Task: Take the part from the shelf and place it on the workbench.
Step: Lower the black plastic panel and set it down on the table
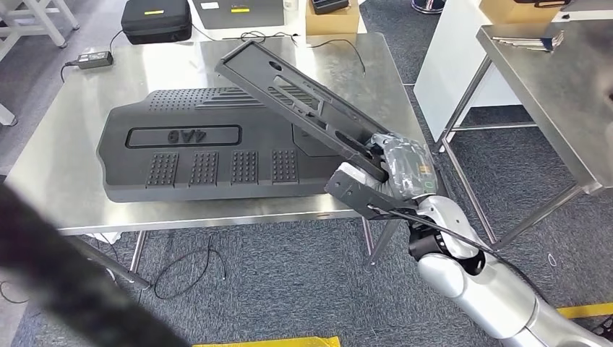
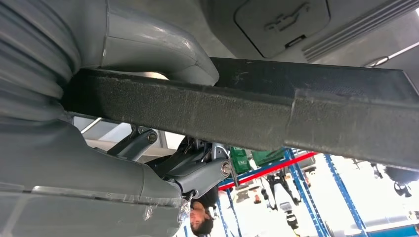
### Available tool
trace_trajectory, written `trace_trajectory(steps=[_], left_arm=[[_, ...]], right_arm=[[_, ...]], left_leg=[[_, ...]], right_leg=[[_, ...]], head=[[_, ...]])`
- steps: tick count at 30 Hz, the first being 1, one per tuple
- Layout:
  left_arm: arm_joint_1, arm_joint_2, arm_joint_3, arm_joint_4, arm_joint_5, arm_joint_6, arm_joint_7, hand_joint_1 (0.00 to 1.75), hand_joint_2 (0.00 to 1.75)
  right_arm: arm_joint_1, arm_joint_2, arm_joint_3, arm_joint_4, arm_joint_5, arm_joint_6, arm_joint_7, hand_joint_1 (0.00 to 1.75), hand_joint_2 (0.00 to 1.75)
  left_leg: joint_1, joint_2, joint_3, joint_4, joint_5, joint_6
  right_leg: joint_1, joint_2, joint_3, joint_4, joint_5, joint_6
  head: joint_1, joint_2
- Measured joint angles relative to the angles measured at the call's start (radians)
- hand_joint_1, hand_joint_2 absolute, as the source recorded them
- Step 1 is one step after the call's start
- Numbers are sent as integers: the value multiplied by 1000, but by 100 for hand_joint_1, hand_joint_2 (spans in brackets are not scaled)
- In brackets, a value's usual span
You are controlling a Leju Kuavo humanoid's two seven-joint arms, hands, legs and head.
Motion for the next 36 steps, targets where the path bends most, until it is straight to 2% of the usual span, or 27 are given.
trace_trajectory(steps=[1, 2, 3, 4, 7, 9, 10, 12, 13, 14, 15, 16, 17, 18, 19, 21, 23, 24, 26, 27, 28, 29, 30, 32, 33, 34, 36], left_arm=[[2, 1, 0, 0, -1, 0, 0, 0, 0], [4, 2, 0, 0, -3, -1, 0, 0, 0], [5, 2, 0, 0, -4, -2, 1, 0, 0], [5, 2, 0, 0, -6, -2, 2, 0, 0], [3, 3, 0, 0, -9, -3, 4, 0, 0], [2, 3, 0, -1, -10, -3, 4, 0, 0], [1, 4, 0, -1, -10, -3, 4, 0, 0], [-1, 4, 0, -1, -10, -1, 4, 0, 0], [-1, 4, 0, -1, -9, 1, 4, 0, 0], [0, 4, 0, -1, -8, 4, 4, 0, 0], [0, 4, 0, -1, -7, 6, 4, 0, 0], [0, 4, 0, -1, -6, 6, 4, 0, 0], [0, 4, 0, -1, -6, 7, 4, 0, 0], [-2, 4, 0, -1, -6, 7, 4, 0, 0], [-3, 3, 0, -1, -6, 7, 4, 0, 0], [-5, 3, 0, -1, -6, 8, 4, 0, 0], [-7, 3, -1, -1, -7, 11, 4, 0, 0], [-8, 3, -1, -1, -8, 13, 4, 0, 0], [-10, 3, -1, -2, -10, 15, 4, 0, 0], [-10, 3, -1, -2, -11, 17, 4, 0, 0], [-10, 3, -1, -2, -11, 18, 4, 0, 0], [-10, 3, -1, -2, -12, 20, 4, 0, 0], [-10, 3, -1, -2, -12, 22, 4, 0, 0], [-10, 3, -1, -1, -13, 23, 4, 0, 0], [-10, 3, -1, -1, -13, 24, 4, 0, 0], [-10, 3, -1, -1, -13, 24, 4, 0, 0], [-11, 3, -2, -1, -13, 25, 5, 0, 0]], right_arm=[[-1, 3, 4, 0, 1, 0, 0, 175, 175], [-2, 6, 7, 0, 3, 0, 0, 175, 175], [-5, 8, 10, 0, 5, -1, 0, 175, 175], [-7, 10, 12, 0, 7, -1, -1, 175, 175], [-17, 16, 17, 0, 12, -1, -3, 175, 175], [-30, 21, 21, 0, 16, -1, -7, 175, 175], [-37, 23, 23, 0, 18, -1, -10, 175, 175], [-49, 29, 31, 0, 20, -1, -17, 175, 175], [-52, 34, 36, 1, 19, -1, -21, 175, 175], [-56, 39, 41, 1, 18, -1, -27, 175, 175], [-62, 45, 46, 2, 18, 0, -33, 175, 175], [-70, 52, 51, 3, 17, 0, -38, 175, 175], [-78, 58, 56, 4, 17, 0, -43, 175, 175], [-87, 65, 61, 5, 17, 0, -46, 175, 175], [-95, 71, 66, 6, 16, 1, -49, 175, 175], [-109, 84, 75, 10, 14, 2, -54, 175, 175], [-120, 96, 83, 14, 12, 2, -58, 175, 175], [-126, 102, 87, 15, 11, 2, -60, 175, 175], [-133, 116, 93, 18, 7, 2, -65, 175, 175], [-135, 123, 97, 21, 5, 2, -67, 175, 175], [-136, 129, 101, 24, 3, 3, -68, 175, 175], [-136, 135, 105, 27, 2, 3, -68, 175, 175], [-136, 140, 109, 31, 2, 3, -68, 175, 175], [-139, 149, 115, 37, 2, 3, -68, 175, 175], [-142, 153, 118, 40, 2, 3, -69, 175, 175], [-145, 156, 120, 44, 1, 3, -70, 175, 175], [-154, 162, 125, 52, 1, 3, -73, 175, 175]], left_leg=[[5, 0, -6, -32, 44, -5], [7, 0, 0, -85, 89, -7], [9, -1, 19, -155, 134, -5], [8, -2, 26, -181, 139, 1], [5, -3, 32, -192, 128, 24], [6, -3, 42, -200, 125, 38], [6, -3, 47, -202, 123, 44], [3, -3, 56, -203, 114, 51], [1, -4, 63, -203, 109, 53], [-1, -4, 70, -203, 104, 54], [-3, -5, 79, -203, 98, 53], [-4, -5, 88, -203, 91, 52], [-5, -5, 94, -205, 85, 50], [-6, -6, 99, -206, 81, 47], [-5, -6, 100, -207, 78, 42], [-2, -8, 102, -210, 75, 29], [-2, -6, 104, -204, 67, 18], [-3, -4, 96, -179, 54, 14], [-1, -2, 45, -72, 13, 6], [1, -2, 4, -6, -9, 3], [3, -2, -32, 45, -18, 0], [4, -2, -54, 65, -9, -3], [5, -2, -59, 47, 21, -4], [8, -2, -22, -71, 106, -5], [6, -2, 0, -130, 134, -3], [5, -3, 16, -168, 147, 1], [1, -5, 27, -190, 141, 13]], right_leg=[[-2, 2, 10, 3, -12, 4], [-2, 4, 19, 8, -24, 11], [-2, 6, 26, 13, -35, 19], [0, 7, 27, 15, -41, 25], [-2, 7, 32, 11, -49, 41], [-5, 5, 19, 48, -69, 50], [-5, 3, -7, 99, -90, 52], [-5, 3, -89, 238, -134, 54], [-4, 3, -123, 286, -137, 54], [-4, 3, -140, 295, -120, 52], [-4, 3, -136, 261, -82, 49], [-3, 2, -117, 197, -34, 43], [-1, 1, -93, 133, 3, 36], [5, 0, -72, 77, 28, 29], [10, 0, -60, 45, 35, 23], [20, 1, -53, 25, 25, 16], [13, 2, -39, 12, 22, 8], [9, 1, -30, 4, 20, 3], [5, -2, -12, -3, 13, -5], [6, -2, -7, -3, 8, -7], [6, -2, -2, -2, 2, -8], [6, -1, 5, -1, -4, -8], [5, 0, 12, 1, -11, -7], [4, 2, 29, 6, -29, -1], [4, 3, 34, 10, -37, 4], [6, 4, 36, 14, -43, 10], [7, 5, 36, 15, -48, 21]], head=[[-2, 0], [-6, 0], [-9, 0], [-11, 0], [-15, 0], [-14, 0], [-13, 0], [-11, 0], [-10, 0], [-9, 0], [-8, 0], [-7, 0], [-8, 0], [-10, 0], [-13, -1], [-15, -2], [-15, -2], [-17, -1], [-25, 0], [-30, 0], [-32, 0], [-33, 0], [-33, 0], [-34, 0], [-35, 0], [-36, -1], [-37, -2]])
